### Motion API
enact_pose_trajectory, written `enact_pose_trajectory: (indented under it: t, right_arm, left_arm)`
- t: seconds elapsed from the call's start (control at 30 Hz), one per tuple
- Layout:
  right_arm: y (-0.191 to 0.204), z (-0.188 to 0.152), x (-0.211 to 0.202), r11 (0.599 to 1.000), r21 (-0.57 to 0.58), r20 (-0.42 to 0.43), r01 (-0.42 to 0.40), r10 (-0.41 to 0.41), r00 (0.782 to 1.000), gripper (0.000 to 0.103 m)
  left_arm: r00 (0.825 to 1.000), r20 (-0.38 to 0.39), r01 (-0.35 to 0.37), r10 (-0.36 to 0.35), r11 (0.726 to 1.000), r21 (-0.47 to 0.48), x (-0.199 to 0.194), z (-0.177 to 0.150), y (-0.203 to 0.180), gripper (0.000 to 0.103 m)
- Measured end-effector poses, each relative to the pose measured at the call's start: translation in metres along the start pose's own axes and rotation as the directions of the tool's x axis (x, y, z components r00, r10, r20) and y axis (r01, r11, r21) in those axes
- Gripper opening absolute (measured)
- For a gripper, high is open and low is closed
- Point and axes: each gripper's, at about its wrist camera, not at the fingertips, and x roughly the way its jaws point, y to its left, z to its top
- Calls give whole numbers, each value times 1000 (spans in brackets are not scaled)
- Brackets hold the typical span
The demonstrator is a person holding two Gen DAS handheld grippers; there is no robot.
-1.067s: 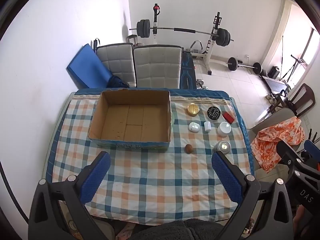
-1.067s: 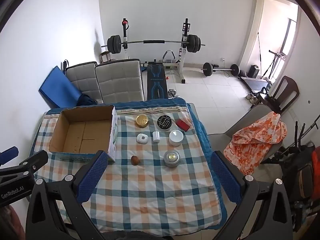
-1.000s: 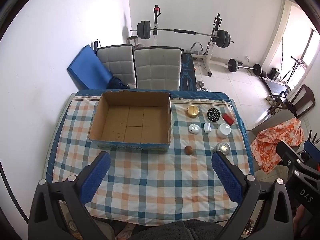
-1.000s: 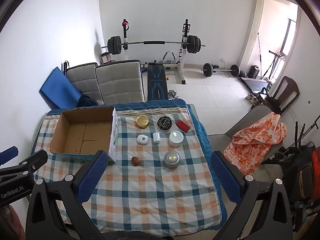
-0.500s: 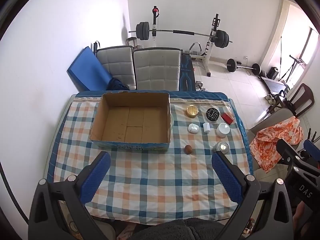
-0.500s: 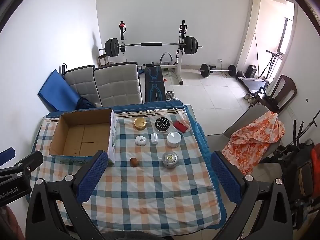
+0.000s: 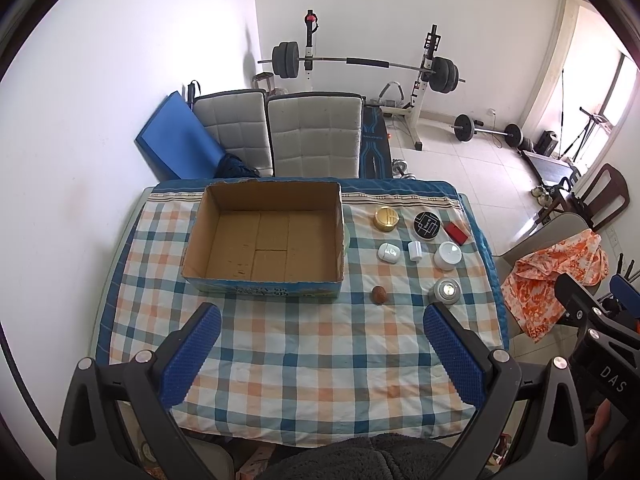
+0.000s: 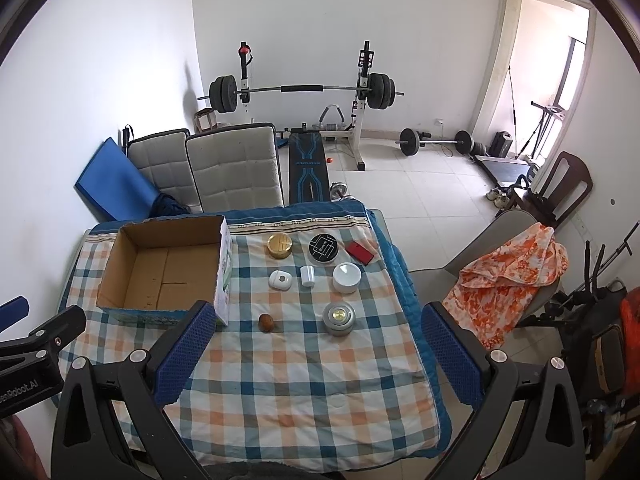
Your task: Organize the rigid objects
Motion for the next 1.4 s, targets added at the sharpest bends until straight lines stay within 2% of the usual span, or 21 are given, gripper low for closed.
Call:
enact_pose_trajectory:
  t: [1.4]
  right_arm:
    - [0, 11, -7, 1000, -2, 15, 11, -11, 1000, 103]
  left_arm:
    - [999, 46, -15, 14, 1000, 10, -3, 19, 0, 103]
